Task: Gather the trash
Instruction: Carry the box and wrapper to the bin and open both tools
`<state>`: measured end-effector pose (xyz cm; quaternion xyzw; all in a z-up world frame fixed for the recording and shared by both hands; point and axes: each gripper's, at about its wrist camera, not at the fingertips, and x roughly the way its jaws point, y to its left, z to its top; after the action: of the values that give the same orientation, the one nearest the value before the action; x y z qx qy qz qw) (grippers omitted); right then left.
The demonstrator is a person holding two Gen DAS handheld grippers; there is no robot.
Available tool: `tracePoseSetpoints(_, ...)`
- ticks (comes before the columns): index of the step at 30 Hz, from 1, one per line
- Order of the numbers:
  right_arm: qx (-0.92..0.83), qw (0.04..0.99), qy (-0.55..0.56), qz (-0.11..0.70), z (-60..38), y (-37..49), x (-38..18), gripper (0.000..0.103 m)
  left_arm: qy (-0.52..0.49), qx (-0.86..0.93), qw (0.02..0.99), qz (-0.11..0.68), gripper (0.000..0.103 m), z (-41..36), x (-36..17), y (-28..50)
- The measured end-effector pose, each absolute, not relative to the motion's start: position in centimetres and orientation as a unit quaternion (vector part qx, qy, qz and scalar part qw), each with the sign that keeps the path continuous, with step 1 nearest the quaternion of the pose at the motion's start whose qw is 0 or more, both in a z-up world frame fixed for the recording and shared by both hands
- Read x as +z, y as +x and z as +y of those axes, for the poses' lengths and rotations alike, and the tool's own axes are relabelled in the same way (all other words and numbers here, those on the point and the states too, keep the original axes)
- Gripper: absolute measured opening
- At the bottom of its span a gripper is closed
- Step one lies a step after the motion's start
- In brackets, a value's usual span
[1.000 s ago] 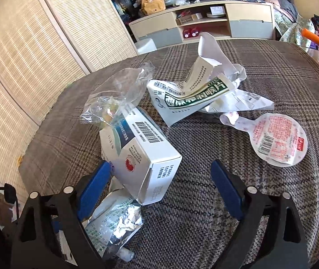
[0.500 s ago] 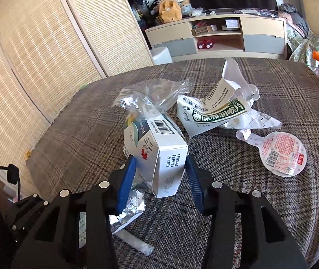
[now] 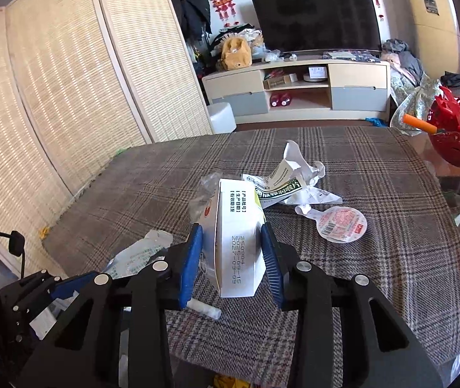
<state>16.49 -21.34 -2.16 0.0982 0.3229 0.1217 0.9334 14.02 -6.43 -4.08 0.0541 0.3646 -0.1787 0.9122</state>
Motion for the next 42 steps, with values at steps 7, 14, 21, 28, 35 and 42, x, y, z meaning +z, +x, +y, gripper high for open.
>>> tracePoseSetpoints(7,0.094,0.942,0.096,0.307,-23.1,11.9,-0.8,0.036,0.051,-0.187,0.916,0.352,0.06,-6.3,-2.8,10.9)
tracePoseSetpoints(14,0.086,0.946,0.086,0.299,-23.2,7.7,-0.1,0.032,0.05,-0.19,0.915,0.352,0.06,-5.7,-3.1,7.8)
tracePoseSetpoints(21,0.101,0.934,0.069,0.337,-20.8,5.1,-2.5,0.03,0.049,-0.199,0.899,0.386,0.06,-5.1,-5.8,5.9)
tracePoseSetpoints(28,0.112,0.914,0.081,0.382,-19.0,4.6,-7.2,0.03,0.052,-0.199,0.868,0.451,0.06,-4.9,-11.2,5.6)
tracePoseSetpoints(35,0.109,0.893,0.095,0.426,-18.1,4.8,-11.9,0.03,0.045,-0.198,0.833,0.514,0.06,-4.9,-15.8,6.3)
tracePoseSetpoints(42,0.099,0.874,0.111,0.463,-18.4,5.2,-15.8,0.03,0.049,-0.198,0.81,0.55,0.06,-5.6,-18.8,6.9)
